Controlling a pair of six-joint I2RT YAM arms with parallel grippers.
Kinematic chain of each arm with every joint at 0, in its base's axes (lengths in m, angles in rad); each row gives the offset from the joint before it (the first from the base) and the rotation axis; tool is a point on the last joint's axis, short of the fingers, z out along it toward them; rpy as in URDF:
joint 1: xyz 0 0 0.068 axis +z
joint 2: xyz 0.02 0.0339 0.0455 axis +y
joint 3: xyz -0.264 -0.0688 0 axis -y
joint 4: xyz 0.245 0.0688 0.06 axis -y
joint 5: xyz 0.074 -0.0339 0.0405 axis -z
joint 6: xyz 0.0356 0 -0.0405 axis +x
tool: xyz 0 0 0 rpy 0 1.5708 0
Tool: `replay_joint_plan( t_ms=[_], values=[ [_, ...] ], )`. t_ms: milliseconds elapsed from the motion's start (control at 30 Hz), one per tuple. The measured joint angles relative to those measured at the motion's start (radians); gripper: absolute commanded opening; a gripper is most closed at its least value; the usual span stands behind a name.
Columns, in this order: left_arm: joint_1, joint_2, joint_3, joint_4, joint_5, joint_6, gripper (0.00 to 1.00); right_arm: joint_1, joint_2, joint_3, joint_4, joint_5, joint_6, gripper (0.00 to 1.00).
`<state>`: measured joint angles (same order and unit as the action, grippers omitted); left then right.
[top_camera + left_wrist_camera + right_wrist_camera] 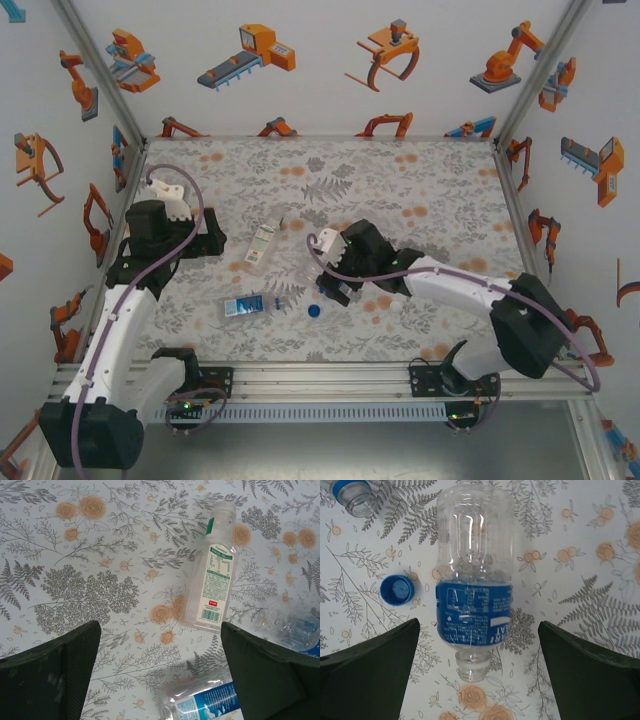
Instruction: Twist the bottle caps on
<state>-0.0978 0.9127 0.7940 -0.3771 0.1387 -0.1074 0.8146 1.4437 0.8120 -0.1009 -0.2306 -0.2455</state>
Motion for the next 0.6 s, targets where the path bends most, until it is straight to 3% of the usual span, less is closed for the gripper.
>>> replay_joint_plan(
  t_ms=[267, 600],
  values=[
    [0.000, -0.002, 0.000, 0.002, 0.000, 0.000, 0.97, 0.031, 0.176, 0.075, -0.024, 0.015, -0.048, 0.80],
    [0.000, 0.020, 0.000, 0.002, 0.000, -0.013, 0.97, 0.040, 0.233, 0.106, -0.072, 0.024, -0.080, 0.53]
  ],
)
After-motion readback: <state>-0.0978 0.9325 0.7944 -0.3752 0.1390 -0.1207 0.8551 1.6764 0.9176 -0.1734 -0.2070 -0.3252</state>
